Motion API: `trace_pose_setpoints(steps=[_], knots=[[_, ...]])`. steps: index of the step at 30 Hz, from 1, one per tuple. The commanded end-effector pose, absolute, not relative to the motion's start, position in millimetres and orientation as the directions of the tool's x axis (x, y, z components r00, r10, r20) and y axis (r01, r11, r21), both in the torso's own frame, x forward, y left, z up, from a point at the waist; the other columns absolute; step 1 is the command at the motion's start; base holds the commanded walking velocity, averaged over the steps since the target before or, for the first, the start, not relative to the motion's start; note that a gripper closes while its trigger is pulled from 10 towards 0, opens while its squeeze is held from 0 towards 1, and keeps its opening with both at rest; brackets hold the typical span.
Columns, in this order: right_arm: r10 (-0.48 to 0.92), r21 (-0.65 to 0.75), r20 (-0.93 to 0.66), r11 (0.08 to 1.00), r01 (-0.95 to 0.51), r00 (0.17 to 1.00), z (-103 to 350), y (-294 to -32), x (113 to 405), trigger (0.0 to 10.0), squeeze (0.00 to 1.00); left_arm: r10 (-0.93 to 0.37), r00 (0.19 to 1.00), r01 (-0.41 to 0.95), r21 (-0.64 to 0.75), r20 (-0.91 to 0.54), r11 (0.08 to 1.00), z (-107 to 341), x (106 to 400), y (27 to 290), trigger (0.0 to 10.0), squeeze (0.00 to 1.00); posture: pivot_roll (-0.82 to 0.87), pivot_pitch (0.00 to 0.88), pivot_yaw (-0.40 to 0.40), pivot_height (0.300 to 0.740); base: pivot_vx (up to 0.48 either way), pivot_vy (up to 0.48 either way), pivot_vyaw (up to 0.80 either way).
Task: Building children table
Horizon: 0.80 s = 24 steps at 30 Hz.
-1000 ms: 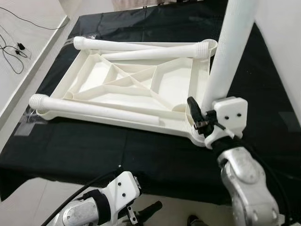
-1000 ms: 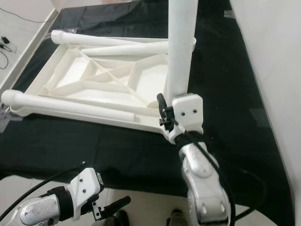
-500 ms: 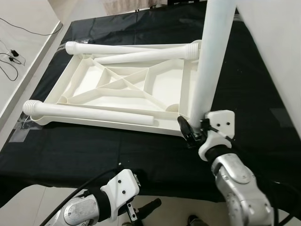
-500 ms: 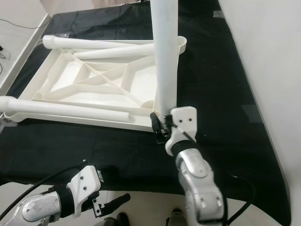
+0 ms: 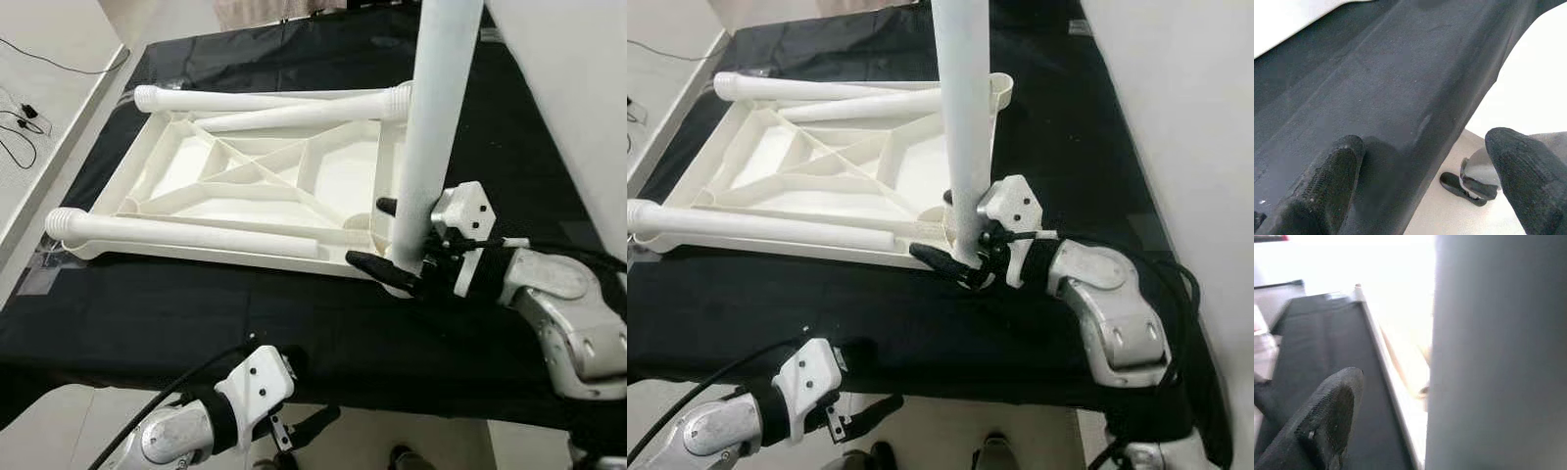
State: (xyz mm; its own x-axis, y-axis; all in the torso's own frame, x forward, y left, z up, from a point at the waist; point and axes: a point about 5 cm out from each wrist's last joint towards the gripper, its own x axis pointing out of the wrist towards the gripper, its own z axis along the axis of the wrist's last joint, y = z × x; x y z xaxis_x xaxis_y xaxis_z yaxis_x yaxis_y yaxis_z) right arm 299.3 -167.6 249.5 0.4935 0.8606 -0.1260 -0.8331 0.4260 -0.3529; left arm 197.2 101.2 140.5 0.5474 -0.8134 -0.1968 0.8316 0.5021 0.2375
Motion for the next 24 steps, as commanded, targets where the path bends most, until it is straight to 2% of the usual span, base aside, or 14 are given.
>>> trace_pose_setpoints(steps=[1, 2, 3, 6, 13, 15, 17, 18, 19, 20, 21, 23, 24], knots=[[0.880, -0.325, -0.199, 0.357, -0.876, 0.432, 236.6, -165.0, 308.0, 3.6, 0.00, -0.809, 0.551, 0.830, 0.233, -0.206, 0.506, 135.1, 195.8, 100.3, 10.0, 0.00, -0.03, 0.272, 0.097, 0.740, 0.000, 0.000, 0.00], [0.873, -0.326, -0.209, 0.363, -0.873, 0.441, 235.5, -167.3, 313.2, 3.6, 0.00, -0.808, 0.553, 0.828, 0.234, -0.200, 0.509, 135.9, 196.1, 99.9, 10.0, 0.00, -0.03, 0.272, 0.097, 0.740, 0.000, 0.000, 0.00], [0.870, -0.312, -0.202, 0.378, -0.872, 0.450, 235.0, -169.8, 318.3, 0.0, 0.00, -0.807, 0.559, 0.824, 0.237, -0.192, 0.514, 137.5, 196.4, 100.1, 10.0, 0.00, -0.02, 0.268, 0.094, 0.740, 0.000, 0.000, 0.00], [0.876, -0.273, -0.183, 0.391, -0.879, 0.447, 233.9, -173.2, 323.3, 0.0, 0.00, -0.804, 0.567, 0.818, 0.243, -0.179, 0.522, 140.2, 197.6, 100.9, 10.0, 0.00, -0.02, 0.265, 0.095, 0.740, 0.000, 0.000, 0.00], [0.834, -0.202, -0.176, 0.490, -0.848, 0.523, 218.4, -183.6, 316.2, 0.0, 0.00, -0.795, 0.594, 0.796, 0.239, -0.126, 0.557, 147.4, 202.0, 104.1, 10.0, 0.00, -0.03, 0.261, 0.096, 0.740, 0.000, 0.000, 0.00], [0.808, -0.167, -0.165, 0.542, -0.824, 0.565, 211.8, -188.3, 309.9, 0.0, 0.00, -0.789, 0.605, 0.788, 0.219, -0.103, 0.576, 148.4, 202.7, 104.9, 10.0, 0.00, -0.04, 0.261, 0.093, 0.740, 0.000, 0.000, 0.00], [0.738, -0.079, -0.172, 0.649, -0.756, 0.652, 194.4, -191.7, 292.6, 0.0, 0.00, -0.779, 0.623, 0.777, 0.164, -0.065, 0.608, 147.8, 201.8, 106.9, 10.0, 0.00, -0.05, 0.261, 0.081, 0.740, 0.000, 0.000, 0.00], [0.738, -0.079, -0.172, 0.649, -0.756, 0.652, 194.4, -191.7, 292.6, 0.0, 0.00, -0.779, 0.623, 0.777, 0.164, -0.065, 0.608, 147.8, 201.8, 106.9, 10.0, 0.00, -0.05, 0.261, 0.081, 0.740, 0.000, 0.000, 0.00], [0.638, -0.045, -0.227, 0.748, -0.662, 0.736, 177.1, -193.6, 281.1, 0.0, 0.00, -0.769, 0.638, 0.767, 0.133, -0.043, 0.628, 146.7, 200.4, 109.0, 10.0, 0.00, -0.04, 0.260, 0.071, 0.740, 0.000, 0.000, 0.00], [0.556, -0.034, -0.270, 0.810, -0.585, 0.786, 165.9, -195.5, 272.4, 0.0, 0.00, -0.761, 0.648, 0.758, 0.113, -0.029, 0.642, 146.0, 199.6, 110.8, 10.0, 0.00, -0.04, 0.261, 0.070, 0.740, 0.000, 0.000, 0.00], [0.556, -0.034, -0.270, 0.810, -0.585, 0.786, 165.9, -195.5, 272.4, 0.0, 0.00, -0.761, 0.648, 0.758, 0.113, -0.029, 0.642, 146.0, 199.6, 110.8, 10.0, 0.00, -0.04, 0.261, 0.070, 0.740, 0.000, 0.000, 0.00], [0.193, -0.019, -0.299, 0.978, -0.208, 0.935, 142.7, -187.2, 236.8, 0.0, 0.00, -0.707, 0.707, 0.707, 0.024, 0.008, 0.707, 137.2, 196.9, 120.5, 10.0, 0.00, -0.07, 0.268, 0.087, 0.740, 0.000, 0.000, 0.00], [0.193, -0.019, -0.299, 0.978, -0.208, 0.935, 142.7, -187.2, 236.8, 0.0, 0.00, -0.707, 0.707, 0.707, 0.024, 0.008, 0.707, 137.2, 196.9, 120.5, 10.0, 0.00, -0.07, 0.268, 0.087, 0.740, 0.000, 0.000, 0.00]])
